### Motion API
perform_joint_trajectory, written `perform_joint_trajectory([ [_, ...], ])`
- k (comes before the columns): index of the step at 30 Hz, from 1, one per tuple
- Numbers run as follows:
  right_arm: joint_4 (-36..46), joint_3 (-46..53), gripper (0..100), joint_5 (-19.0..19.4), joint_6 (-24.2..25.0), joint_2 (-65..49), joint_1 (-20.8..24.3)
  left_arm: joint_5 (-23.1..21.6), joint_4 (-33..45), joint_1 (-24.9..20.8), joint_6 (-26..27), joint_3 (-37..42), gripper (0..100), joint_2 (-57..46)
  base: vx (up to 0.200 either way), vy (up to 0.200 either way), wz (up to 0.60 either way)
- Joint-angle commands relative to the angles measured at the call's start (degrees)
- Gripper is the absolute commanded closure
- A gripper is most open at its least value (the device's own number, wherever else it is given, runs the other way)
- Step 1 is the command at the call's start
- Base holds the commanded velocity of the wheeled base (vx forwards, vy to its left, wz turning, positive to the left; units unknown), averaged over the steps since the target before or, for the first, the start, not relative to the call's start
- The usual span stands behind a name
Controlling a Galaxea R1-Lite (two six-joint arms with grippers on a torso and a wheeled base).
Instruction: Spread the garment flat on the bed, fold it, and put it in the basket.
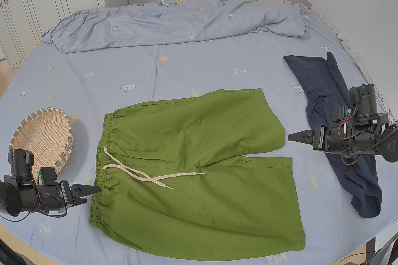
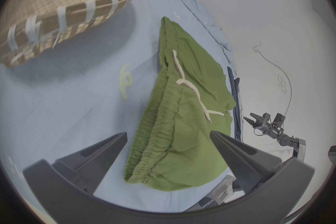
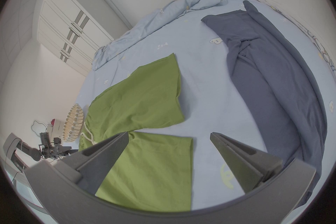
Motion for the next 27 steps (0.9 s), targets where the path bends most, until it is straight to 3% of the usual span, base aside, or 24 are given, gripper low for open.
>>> perform_joint_trajectory([
  [1, -0.1, 1.6, 0, 0.1, 0.1, -2.8, 0.6, -0.1, -0.1, -0.5, 0.7, 1.3, 0, 3.3, 0.0, 0.0, 0.0],
  [13, -0.1, 1.7, 0, 0.1, 0.2, -2.8, 1.6, 0.5, -4.5, -2.2, 1.6, 1.3, 0, 11.6, 0.0, 0.0, 0.0],
  [21, -0.1, 1.7, 0, 0.1, 0.2, -2.7, 1.6, -0.4, -5.1, -3.6, 2.0, 2.6, 0, 10.6, 0.0, 0.0, 0.0],
  [27, -0.1, 2.0, 0, 0.0, 0.3, -2.7, 1.5, -5.9, -5.1, -3.8, 1.1, 3.6, 0, 8.6, 0.0, 0.0, 0.0],
])
